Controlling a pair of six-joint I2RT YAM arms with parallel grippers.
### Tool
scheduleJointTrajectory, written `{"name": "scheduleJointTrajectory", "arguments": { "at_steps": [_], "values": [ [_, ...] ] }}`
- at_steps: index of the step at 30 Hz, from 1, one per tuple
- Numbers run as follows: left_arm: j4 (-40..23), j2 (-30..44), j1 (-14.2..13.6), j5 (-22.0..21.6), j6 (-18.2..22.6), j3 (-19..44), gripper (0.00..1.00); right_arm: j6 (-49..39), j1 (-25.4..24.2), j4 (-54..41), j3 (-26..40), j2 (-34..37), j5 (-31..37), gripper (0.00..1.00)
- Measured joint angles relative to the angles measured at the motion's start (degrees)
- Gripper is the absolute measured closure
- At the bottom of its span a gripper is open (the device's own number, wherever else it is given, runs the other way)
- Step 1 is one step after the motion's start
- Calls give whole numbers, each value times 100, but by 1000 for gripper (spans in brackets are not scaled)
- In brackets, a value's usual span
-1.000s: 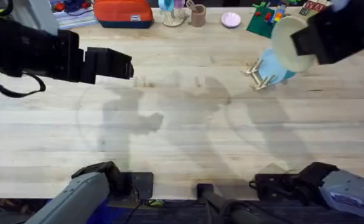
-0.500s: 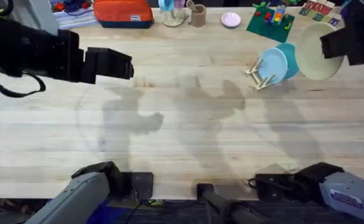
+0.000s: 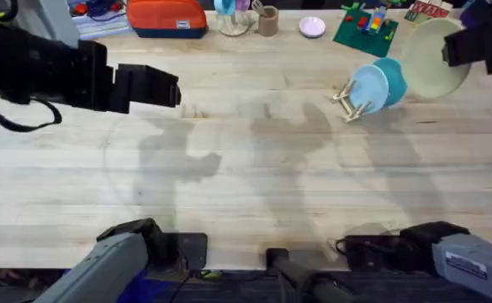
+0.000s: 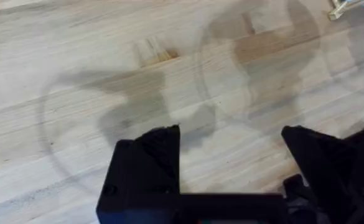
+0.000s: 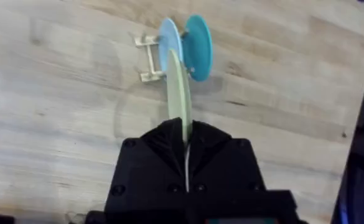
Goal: Pick up the plates from the table one by one and place each into a slot on the dish rack.
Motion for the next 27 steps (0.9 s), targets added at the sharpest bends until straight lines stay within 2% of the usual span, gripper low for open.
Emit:
{"name": "scheduleJointTrajectory", "arguments": {
  "at_steps": [4, 10, 27],
  "values": [
    [0, 0, 0, 0, 0, 0, 4, -128, -86, 33, 0, 107, -205, 974],
    [0, 0, 0, 0, 0, 0, 5, -182, -114, 166, 0, 640, -311, 974],
    [-3, 0, 0, 0, 0, 0, 4, -486, -114, 471, 0, 1712, -336, 973]
  ]
}}
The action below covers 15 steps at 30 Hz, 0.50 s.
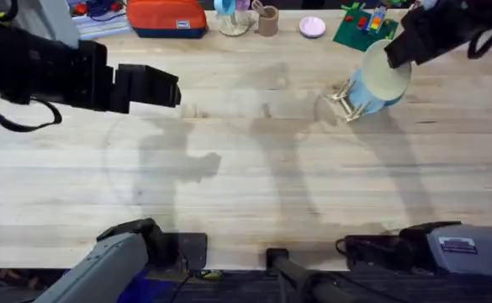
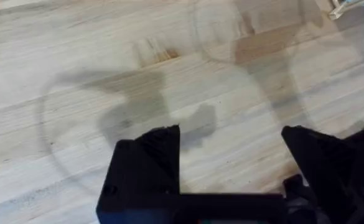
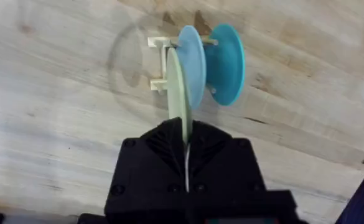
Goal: Pick up the plates from the table one by one and place each into a slot on the dish rack.
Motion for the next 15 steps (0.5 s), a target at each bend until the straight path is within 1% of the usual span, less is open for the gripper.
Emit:
{"name": "scheduleJointTrajectory", "arguments": {
  "at_steps": [15],
  "values": [
    [-18, 0, 0, 0, 0, 0, 5, -109, -4, 310, 0, 411, 0, 971]
  ]
}}
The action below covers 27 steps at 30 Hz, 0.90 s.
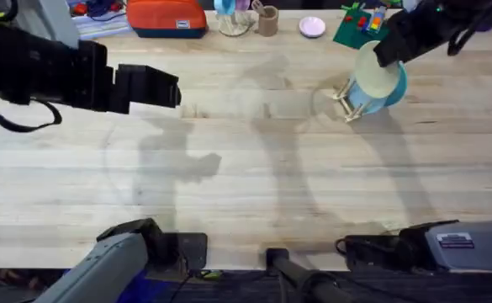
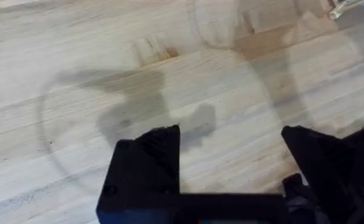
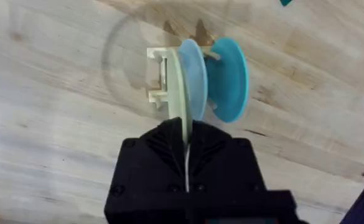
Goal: Pick up the plates from the table one by one and place each into a slot on the dish rack.
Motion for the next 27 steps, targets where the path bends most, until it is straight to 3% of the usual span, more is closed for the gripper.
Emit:
{"name": "scheduleJointTrajectory", "arguments": {
  "at_steps": [16, 27],
  "values": [
    [-20, 0, 0, 0, 0, 0, 4, -80, -125, 83, 0, 28, -2, 971],
    [-20, 0, 0, 0, 0, 0, 4, -106, -125, 120, 0, 454, -2, 971]
  ]
}}
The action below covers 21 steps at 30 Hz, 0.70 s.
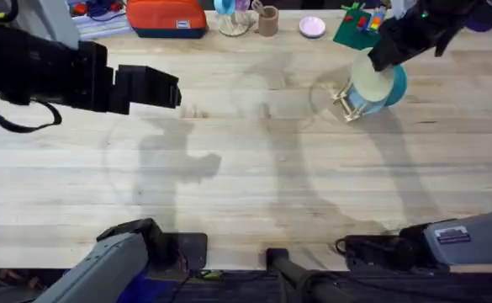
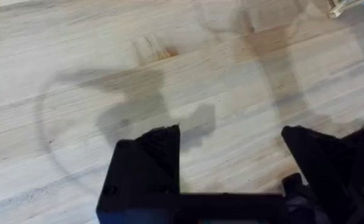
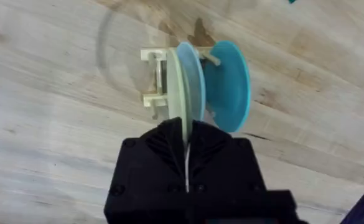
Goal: Pick up the plates from the table one by one and place each into a slot on the dish rack.
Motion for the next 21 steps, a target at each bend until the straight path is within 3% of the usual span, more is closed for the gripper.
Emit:
{"name": "scheduleJointTrajectory", "arguments": {
  "at_steps": [21],
  "values": [
    [0, 0, 0, 0, 0, 0, 6, -17, 0, 27, 0, 460, -23, 971]
  ]
}}
